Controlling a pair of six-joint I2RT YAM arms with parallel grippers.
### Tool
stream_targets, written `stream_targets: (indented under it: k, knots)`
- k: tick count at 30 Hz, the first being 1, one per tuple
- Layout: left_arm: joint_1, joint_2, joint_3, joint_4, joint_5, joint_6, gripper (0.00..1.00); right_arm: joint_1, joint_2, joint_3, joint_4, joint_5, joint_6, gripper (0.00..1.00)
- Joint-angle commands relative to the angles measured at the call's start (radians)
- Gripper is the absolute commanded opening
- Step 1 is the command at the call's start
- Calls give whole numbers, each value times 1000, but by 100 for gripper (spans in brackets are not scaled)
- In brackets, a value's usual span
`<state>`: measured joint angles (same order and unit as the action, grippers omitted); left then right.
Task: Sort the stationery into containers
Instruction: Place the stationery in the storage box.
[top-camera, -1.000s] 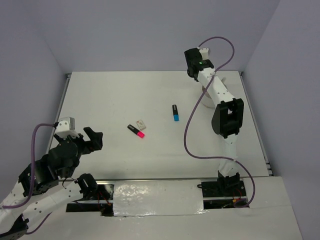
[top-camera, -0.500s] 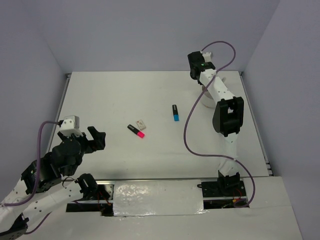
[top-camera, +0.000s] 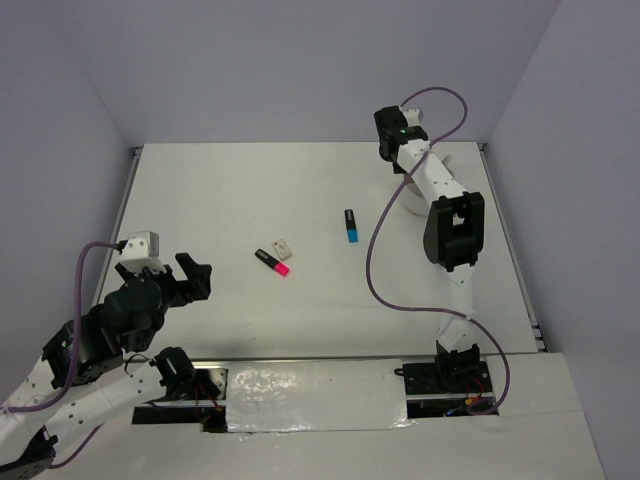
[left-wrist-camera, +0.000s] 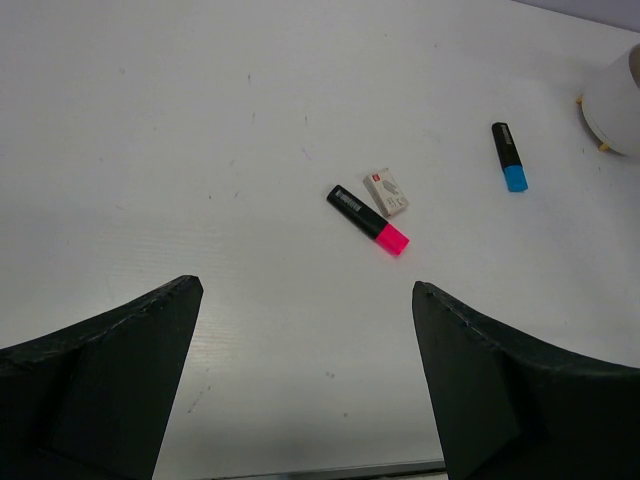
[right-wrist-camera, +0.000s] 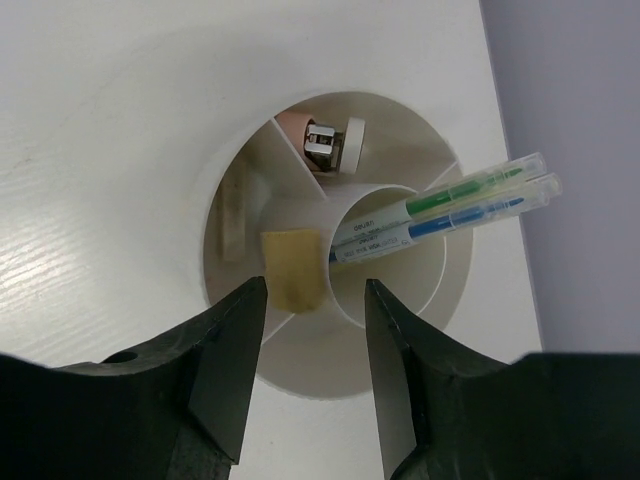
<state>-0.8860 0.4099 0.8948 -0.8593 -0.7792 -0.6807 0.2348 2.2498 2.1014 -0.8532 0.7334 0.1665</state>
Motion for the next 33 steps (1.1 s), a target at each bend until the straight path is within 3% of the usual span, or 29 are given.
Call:
stream_targets:
  k: [1,12,20,28,33]
  knots:
    - [2,4,3,43,5,21,99,-3,-7,12,26,3,13,52]
    - [2,-8,3,46,8,24,99,18,-35,29,16,0,13,53]
    - [2,4,4,39,0,17,99,37,-128,26,-17,-31,57,61]
    - [4,4,6,29,-12,6,99,83,-341,3,-18,-72,44,63]
    - [4,35,9,28,-23,0,99,161,-537,-159,71,-230,-21,63]
